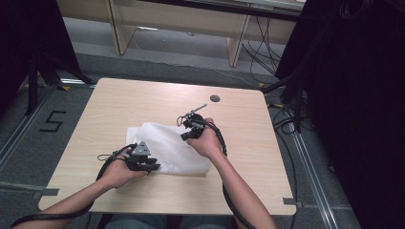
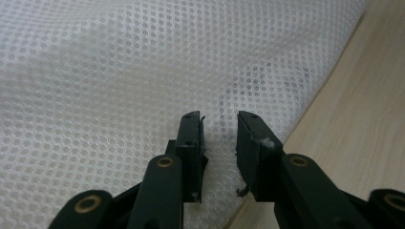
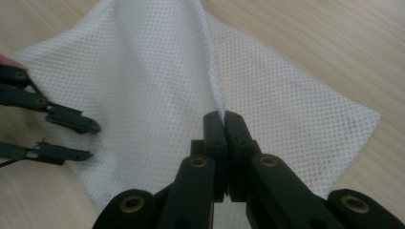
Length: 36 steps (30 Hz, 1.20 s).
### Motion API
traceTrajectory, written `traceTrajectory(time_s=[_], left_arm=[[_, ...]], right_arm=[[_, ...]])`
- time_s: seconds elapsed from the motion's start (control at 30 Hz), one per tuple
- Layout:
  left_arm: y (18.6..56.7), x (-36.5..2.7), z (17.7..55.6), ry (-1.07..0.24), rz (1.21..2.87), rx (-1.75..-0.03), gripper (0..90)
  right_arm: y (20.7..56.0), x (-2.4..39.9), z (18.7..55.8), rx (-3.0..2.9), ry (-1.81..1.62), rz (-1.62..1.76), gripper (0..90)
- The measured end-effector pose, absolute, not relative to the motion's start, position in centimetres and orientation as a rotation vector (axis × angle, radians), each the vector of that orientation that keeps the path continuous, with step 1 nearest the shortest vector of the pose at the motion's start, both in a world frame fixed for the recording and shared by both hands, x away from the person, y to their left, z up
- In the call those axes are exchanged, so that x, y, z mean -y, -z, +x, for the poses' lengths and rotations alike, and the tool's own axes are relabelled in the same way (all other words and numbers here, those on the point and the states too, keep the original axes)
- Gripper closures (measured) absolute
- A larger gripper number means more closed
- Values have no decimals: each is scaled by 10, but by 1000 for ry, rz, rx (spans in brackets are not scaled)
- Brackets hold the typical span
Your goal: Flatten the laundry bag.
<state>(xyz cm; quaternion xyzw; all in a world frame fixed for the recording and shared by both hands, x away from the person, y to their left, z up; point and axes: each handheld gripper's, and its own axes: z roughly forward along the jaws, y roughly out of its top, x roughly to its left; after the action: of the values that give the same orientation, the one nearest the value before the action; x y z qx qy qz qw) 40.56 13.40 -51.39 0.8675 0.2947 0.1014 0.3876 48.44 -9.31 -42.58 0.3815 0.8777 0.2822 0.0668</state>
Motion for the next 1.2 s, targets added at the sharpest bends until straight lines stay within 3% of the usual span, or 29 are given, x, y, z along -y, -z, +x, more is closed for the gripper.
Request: traceTrajectory(time_s=[0.47, 1.2], left_arm=[[514, -134, 405, -262, 2195, -781, 727], [514, -124, 410, -289, 2185, -837, 733]], right_arm=[[419, 98, 437, -2625, -953, 1061, 900], [387, 90, 419, -2572, -1110, 884, 900]])
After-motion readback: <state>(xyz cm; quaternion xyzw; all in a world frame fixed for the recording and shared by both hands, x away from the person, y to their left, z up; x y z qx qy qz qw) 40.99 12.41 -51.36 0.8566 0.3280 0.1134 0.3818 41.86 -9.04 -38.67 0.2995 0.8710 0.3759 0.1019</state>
